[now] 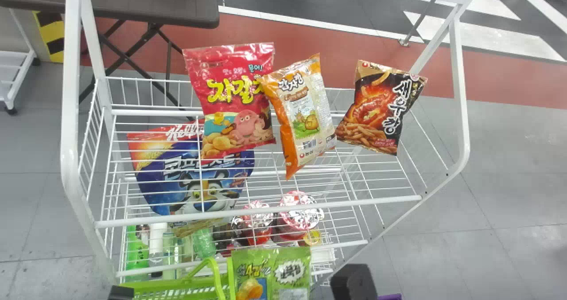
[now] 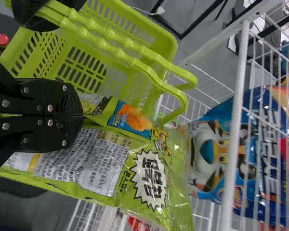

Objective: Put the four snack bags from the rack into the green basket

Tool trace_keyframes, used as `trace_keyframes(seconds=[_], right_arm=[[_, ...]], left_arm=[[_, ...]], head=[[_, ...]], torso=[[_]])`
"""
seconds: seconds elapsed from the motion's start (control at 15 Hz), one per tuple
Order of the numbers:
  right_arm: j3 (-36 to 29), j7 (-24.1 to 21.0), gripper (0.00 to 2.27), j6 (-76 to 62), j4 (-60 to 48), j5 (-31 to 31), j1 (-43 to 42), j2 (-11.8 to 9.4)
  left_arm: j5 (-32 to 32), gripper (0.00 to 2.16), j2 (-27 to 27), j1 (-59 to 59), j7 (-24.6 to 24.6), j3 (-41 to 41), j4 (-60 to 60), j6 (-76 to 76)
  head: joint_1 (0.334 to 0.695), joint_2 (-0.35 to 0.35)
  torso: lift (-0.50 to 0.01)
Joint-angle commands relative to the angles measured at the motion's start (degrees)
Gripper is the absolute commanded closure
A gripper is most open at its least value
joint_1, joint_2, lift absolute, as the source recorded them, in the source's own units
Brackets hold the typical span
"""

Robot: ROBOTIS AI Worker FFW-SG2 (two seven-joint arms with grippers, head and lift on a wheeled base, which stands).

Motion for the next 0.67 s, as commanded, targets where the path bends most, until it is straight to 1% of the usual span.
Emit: trace_keyframes(seconds=[0.0,0.07,0.27,0.53,0.6], right_arm=[[1.3,0.6,2.21,0.2,3.4,-1.7,-1.4,1.7],[1.6,0.7,2.21,0.0,4.4,-2.8,-1.7,1.7],[1.2,5.6,2.21,1.6,4.5,-5.9,-1.9,2.4],[0.1,6.5,2.2,1.4,5.4,-7.2,-2.2,3.5],[-0.7,6.5,2.11,2.1,6.4,-7.1,-2.8,4.5]], left_arm=[[-0.1,2.13,0.0,-0.1,0.3,-0.5,0.1,0.2],[-0.1,2.13,0.0,0.0,0.3,-0.5,0.1,0.2],[-0.2,2.13,0.0,0.0,0.3,-0.5,0.1,0.0],[-0.1,2.13,0.0,0.0,0.3,-0.6,0.1,0.0],[-0.2,2.13,0.0,0.0,0.3,-0.7,0.1,0.0]], head=[[0.695,-0.35],[0.695,-0.35],[0.695,-0.35],[0.695,-0.35],[0.695,-0.35]], torso=[[-0.006],[-0.006],[-0.006],[-0.006],[-0.006]])
